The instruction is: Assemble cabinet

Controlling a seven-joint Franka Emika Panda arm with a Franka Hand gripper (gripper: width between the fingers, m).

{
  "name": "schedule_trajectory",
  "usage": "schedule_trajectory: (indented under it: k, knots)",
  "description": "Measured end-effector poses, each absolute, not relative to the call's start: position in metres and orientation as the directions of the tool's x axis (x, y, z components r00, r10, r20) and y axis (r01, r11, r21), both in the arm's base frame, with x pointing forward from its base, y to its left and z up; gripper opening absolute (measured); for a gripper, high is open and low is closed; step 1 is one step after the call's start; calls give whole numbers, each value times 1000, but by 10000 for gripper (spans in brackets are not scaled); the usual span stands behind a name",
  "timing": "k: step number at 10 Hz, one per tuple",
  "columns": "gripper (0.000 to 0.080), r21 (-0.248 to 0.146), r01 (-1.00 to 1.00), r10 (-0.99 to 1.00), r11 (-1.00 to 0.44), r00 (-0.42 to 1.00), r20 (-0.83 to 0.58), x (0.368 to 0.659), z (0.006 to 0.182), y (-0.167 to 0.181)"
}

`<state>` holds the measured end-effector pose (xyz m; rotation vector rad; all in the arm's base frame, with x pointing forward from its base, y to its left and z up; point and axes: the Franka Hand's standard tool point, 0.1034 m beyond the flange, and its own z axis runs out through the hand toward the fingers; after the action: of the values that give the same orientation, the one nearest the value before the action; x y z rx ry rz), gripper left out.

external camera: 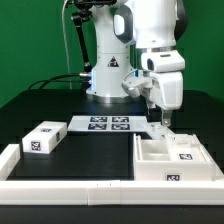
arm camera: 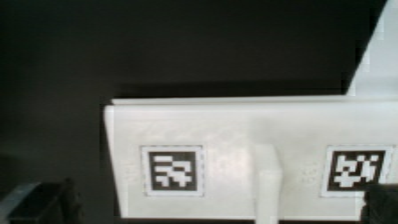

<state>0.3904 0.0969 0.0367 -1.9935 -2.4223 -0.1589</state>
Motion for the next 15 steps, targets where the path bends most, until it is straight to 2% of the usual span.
schedule_trajectory:
  k: [6,7,8,9,10,11,12,13,15]
  knots:
    - [788,31,989,986,143,-145,85,379,16,105]
    - [630,27,990,986,139,-141,87,378,14,106]
    - [630,26,991,987,134,-136,87,378,14,106]
    - [424,25,991,987,132,-134,87,378,14,106]
    - [290,25,991,987,132,-133,87,378,14,106]
    - [106,23,991,988,130,-131,86,378,14,105]
    - [106,21,992,988,127,-128,85,379,14,104]
    - [67,17,992,989,123,-124,83,379,14,104]
    - [67,17,992,989,123,-124,83,379,14,104]
